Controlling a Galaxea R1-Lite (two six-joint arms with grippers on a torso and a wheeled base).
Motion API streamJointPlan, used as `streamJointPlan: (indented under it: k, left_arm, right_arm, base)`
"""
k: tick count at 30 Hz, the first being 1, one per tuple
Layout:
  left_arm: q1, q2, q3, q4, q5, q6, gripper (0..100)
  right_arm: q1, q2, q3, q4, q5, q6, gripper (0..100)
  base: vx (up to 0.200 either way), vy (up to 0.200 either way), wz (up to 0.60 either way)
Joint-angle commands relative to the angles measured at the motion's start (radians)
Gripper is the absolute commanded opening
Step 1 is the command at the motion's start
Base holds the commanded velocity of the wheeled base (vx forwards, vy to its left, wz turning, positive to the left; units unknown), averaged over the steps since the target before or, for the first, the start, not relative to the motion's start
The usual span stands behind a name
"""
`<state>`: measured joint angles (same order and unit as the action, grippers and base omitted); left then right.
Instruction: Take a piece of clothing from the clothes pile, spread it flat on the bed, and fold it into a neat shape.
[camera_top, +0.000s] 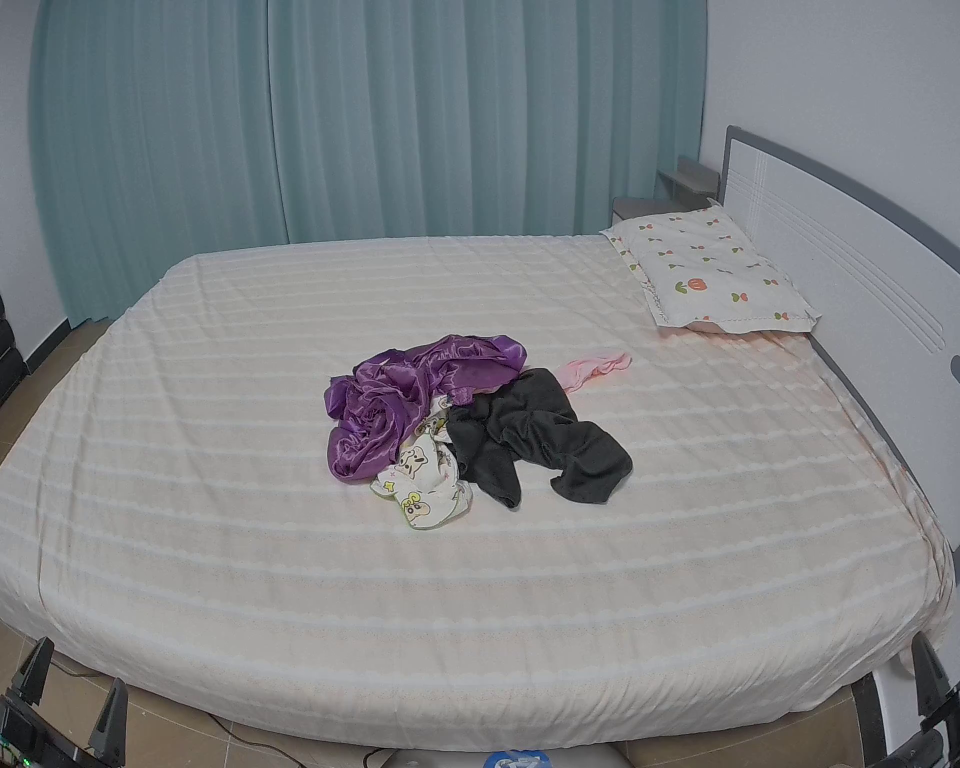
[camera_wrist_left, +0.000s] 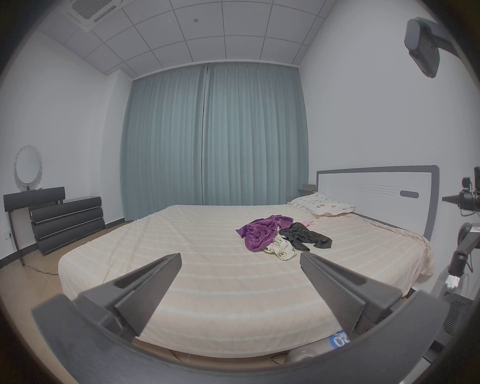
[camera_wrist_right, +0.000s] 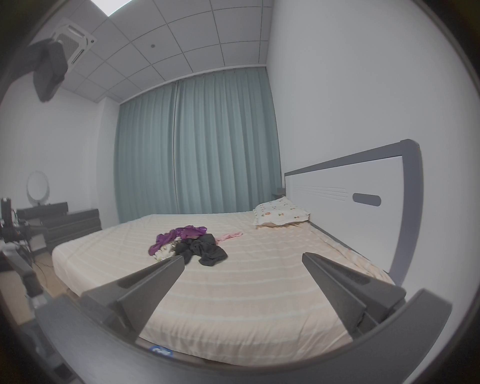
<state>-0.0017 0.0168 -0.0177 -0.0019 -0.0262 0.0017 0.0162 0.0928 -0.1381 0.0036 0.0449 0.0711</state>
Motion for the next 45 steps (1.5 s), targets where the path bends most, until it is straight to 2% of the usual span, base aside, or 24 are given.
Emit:
streamJointPlan:
  k: [1, 3, 4, 5, 8, 9, 11, 12, 13, 15, 18, 19, 22, 33, 39, 45]
  left_arm:
    - [0.000, -0.005, 0.016, -0.003, -0.001, 0.001, 100]
    - [0.000, -0.005, 0.016, -0.003, -0.001, 0.001, 100]
    - [-0.001, -0.005, 0.016, -0.001, -0.003, 0.001, 100]
    - [-0.001, -0.005, 0.016, -0.001, -0.003, 0.001, 100]
    - [-0.001, -0.005, 0.016, -0.001, -0.003, 0.001, 100]
    - [-0.001, -0.005, 0.016, -0.001, -0.003, 0.001, 100]
    - [-0.001, -0.005, 0.016, -0.001, -0.003, 0.001, 100]
    - [-0.001, -0.005, 0.016, -0.001, -0.003, 0.001, 100]
    - [-0.001, -0.005, 0.016, -0.001, -0.003, 0.000, 100]
    - [-0.001, -0.005, 0.016, -0.001, -0.003, 0.000, 100]
    - [-0.001, -0.005, 0.016, -0.001, -0.003, 0.000, 100]
    - [-0.001, -0.005, 0.016, -0.001, -0.003, 0.001, 100]
    - [-0.001, -0.005, 0.016, -0.001, -0.003, 0.000, 100]
    - [0.000, -0.005, 0.016, 0.000, -0.001, -0.002, 100]
    - [0.000, -0.005, 0.016, -0.001, -0.001, 0.000, 100]
    - [0.000, -0.005, 0.016, -0.001, -0.003, 0.000, 100]
  right_arm:
    - [0.056, 0.400, -0.156, 0.019, 0.081, 0.070, 100]
    - [0.056, 0.400, -0.156, 0.019, 0.081, 0.070, 100]
    - [0.100, 0.590, -0.179, -0.042, 0.093, 0.075, 100]
    - [0.120, 0.680, -0.196, -0.082, 0.093, 0.081, 100]
    - [0.168, 0.918, -0.244, -0.200, 0.090, 0.119, 100]
    - [0.168, 0.918, -0.244, -0.200, 0.090, 0.119, 100]
    - [0.197, 1.157, -0.316, -0.315, 0.079, 0.164, 100]
    - [0.197, 1.157, -0.316, -0.315, 0.079, 0.164, 100]
    - [0.214, 1.303, -0.371, -0.370, 0.076, 0.187, 100]
    - [0.235, 1.444, -0.442, -0.406, 0.073, 0.219, 100]
    - [0.242, 1.481, -0.462, -0.412, 0.073, 0.233, 100]
    - [0.291, 1.648, -0.575, -0.430, 0.046, 0.334, 100]
    - [0.326, 1.800, -0.695, -0.441, -0.007, 0.412, 100]
    - [0.335, 2.187, -1.000, -0.436, -0.045, 0.539, 100]
    - [0.341, 2.283, -1.126, -0.416, -0.082, 0.628, 100]
    - [0.338, 2.325, -1.178, -0.395, -0.105, 0.633, 100]
  base:
    - [0.000, 0.000, 0.00]
    - [0.000, 0.000, 0.00]
    - [0.000, 0.000, 0.00]
    - [0.000, 0.000, 0.00]
    - [0.000, 0.000, 0.00]
    - [0.000, 0.000, 0.00]
    - [0.000, 0.000, 0.00]
    - [0.000, 0.000, 0.00]
    - [0.000, 0.000, 0.00]
    - [0.000, 0.000, 0.00]
    - [0.000, 0.000, 0.00]
    - [0.000, 0.000, 0.00]
    - [0.000, 0.000, 0.00]
    - [0.000, 0.000, 0.00]
    - [0.000, 0.000, 0.00]
    - [0.000, 0.000, 0.00]
